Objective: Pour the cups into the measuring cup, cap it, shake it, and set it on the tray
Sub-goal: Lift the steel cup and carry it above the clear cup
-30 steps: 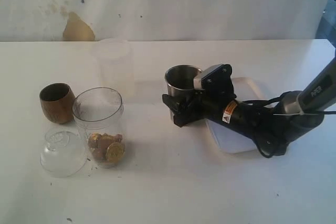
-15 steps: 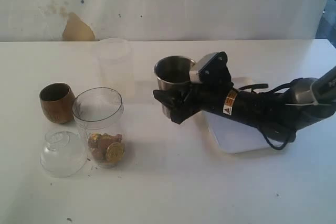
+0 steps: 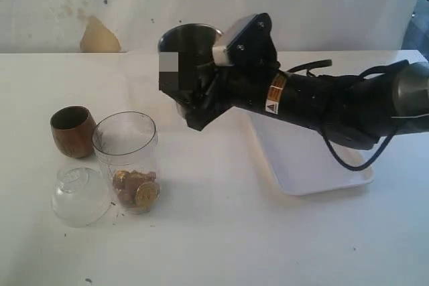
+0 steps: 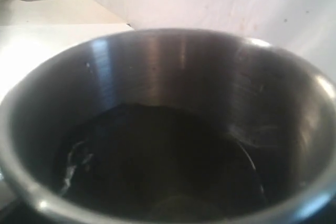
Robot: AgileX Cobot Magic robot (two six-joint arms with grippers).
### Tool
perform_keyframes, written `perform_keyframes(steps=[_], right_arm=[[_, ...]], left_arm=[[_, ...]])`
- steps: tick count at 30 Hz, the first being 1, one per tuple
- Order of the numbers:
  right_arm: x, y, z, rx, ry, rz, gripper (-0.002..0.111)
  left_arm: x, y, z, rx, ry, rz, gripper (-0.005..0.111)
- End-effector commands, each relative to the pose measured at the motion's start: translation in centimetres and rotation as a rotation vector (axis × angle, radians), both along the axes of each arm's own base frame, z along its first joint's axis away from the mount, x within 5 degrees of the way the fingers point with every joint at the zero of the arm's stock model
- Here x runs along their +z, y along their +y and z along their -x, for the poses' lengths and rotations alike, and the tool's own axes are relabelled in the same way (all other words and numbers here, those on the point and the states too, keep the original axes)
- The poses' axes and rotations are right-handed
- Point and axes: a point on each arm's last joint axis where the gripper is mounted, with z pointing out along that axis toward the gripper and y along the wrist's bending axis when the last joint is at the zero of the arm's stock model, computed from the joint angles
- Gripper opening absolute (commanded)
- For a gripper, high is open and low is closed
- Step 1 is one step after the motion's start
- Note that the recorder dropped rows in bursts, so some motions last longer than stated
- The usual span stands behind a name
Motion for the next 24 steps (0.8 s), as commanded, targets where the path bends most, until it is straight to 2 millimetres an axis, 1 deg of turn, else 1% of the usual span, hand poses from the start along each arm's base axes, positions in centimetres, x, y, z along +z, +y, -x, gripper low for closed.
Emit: perform_keyframes(steps=[1,5,9,15,24], right_arm=[[2.1,2.1,0.4,0.041,-0.065,-0.009,0.000],[2.3,2.9,0.3,0.038,-0.093,0.054,0.000],[2.4,2.9,0.2,0.035,-0.111,0.069,0.000],[2.2,3.4,0.8,0.096,-0.243,0.193,0.000],[2.1,3.8,1.0,0.114,-0.371,0.301,0.000]], left_arm=[[-0.1,0.0,0.0,0.003,-0.011,-0.007,0.000],[-0.1,0.0,0.0,0.003,-0.011,-0.007,0.000],[-0.1,0.0,0.0,0.003,-0.011,-0.007,0.000],[-0.1,0.0,0.0,0.003,-0.011,-0.007,0.000],[-0.1,0.0,0.0,0.003,-0.011,-0.007,0.000]])
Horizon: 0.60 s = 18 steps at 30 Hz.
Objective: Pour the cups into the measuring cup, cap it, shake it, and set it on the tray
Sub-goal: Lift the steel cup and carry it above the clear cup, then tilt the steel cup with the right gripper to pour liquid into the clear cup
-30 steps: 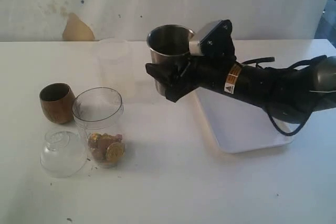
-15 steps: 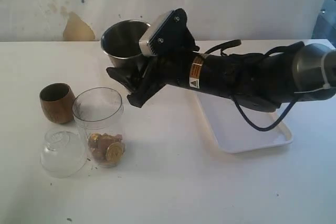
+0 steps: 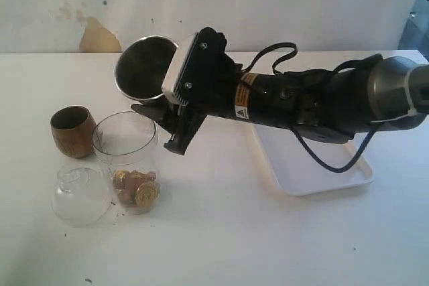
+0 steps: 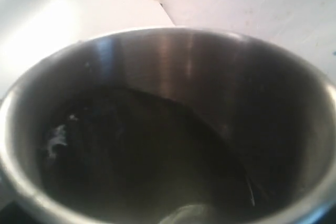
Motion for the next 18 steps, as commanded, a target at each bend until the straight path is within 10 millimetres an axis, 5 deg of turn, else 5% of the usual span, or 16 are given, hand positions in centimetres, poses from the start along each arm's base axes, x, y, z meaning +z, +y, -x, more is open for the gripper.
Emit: perform_keyframes(steps=[1,18], right_arm=[[1.46,0.09,0.08,0.022,-0.121,-0.002,0.000],[1.32,-0.27,-0.49,-0.021,-0.302,0.145,0.000]], left_arm=[[-0.07,0.02,0.00,0.003,-0.011,-0.007,0.000],[-0.07,0.02,0.00,0.003,-0.011,-0.007,0.000]])
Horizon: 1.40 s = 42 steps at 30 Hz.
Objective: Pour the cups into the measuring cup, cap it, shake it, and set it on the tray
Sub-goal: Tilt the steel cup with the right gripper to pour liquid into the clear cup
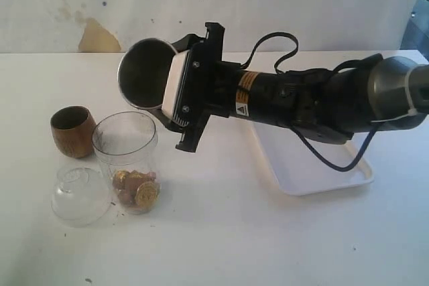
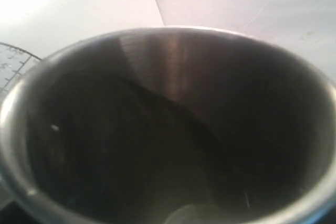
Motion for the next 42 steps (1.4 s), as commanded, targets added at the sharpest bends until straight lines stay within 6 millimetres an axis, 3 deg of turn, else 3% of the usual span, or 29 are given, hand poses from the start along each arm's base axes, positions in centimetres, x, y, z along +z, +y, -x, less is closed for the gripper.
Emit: perform_keyframes(steps=[1,20,42], right_arm=[[1.3,0.0,-0.2,-0.011,-0.065,-0.033,0.000],[0.9,0.7,-2.5,-0.059,-0.048,0.007,0.000],[1.5,0.9,-2.7,-0.035,-0.165,0.078,0.000]], left_arm=[[-0.1,0.0,0.0,0.003,-0.011,-0.007,0.000],[-0.1,0.0,0.0,0.003,-0.011,-0.007,0.000],[-0.1,0.0,0.0,0.003,-0.011,-0.007,0.000]])
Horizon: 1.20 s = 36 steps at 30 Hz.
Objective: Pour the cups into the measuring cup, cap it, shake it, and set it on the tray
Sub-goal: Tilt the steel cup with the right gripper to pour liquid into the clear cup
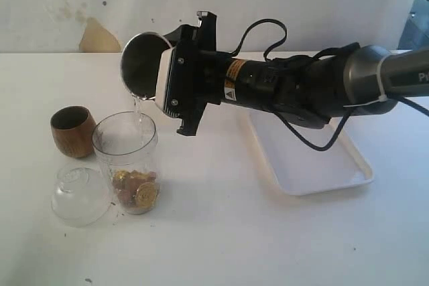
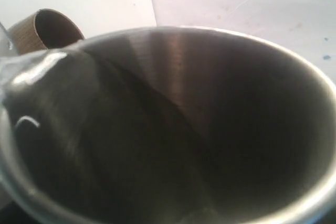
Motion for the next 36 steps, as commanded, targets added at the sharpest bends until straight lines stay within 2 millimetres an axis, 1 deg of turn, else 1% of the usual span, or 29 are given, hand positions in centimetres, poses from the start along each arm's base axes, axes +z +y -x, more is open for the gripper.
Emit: perform_keyframes(steps=[1,7,10,15,31,36], right_arm=[[1.5,0.3,0.1,0.030,-0.078,-0.030,0.000],[1.7,0.5,0.2,0.043,-0.106,-0.019,0.000],[1.7,0.6,0.2,0.056,-0.165,0.031,0.000],[1.7,0.6,0.2,0.062,-0.208,0.067,0.000],[3.7,1.0,-0.6,0.057,-0.280,0.055,0.000],[3.8,1.0,-0.6,0.065,-0.341,0.108,0.000]], left_arm=[[-0.1,0.0,0.0,0.003,-0.011,-0.007,0.000],[-0.1,0.0,0.0,0.003,-0.011,-0.007,0.000],[-0.1,0.0,0.0,0.003,-0.011,-0.007,0.000],[-0.1,0.0,0.0,0.003,-0.011,-0.007,0.000],[-0.1,0.0,0.0,0.003,-0.011,-0.007,0.000],[-0.1,0.0,0.0,0.003,-0.011,-0.007,0.000]])
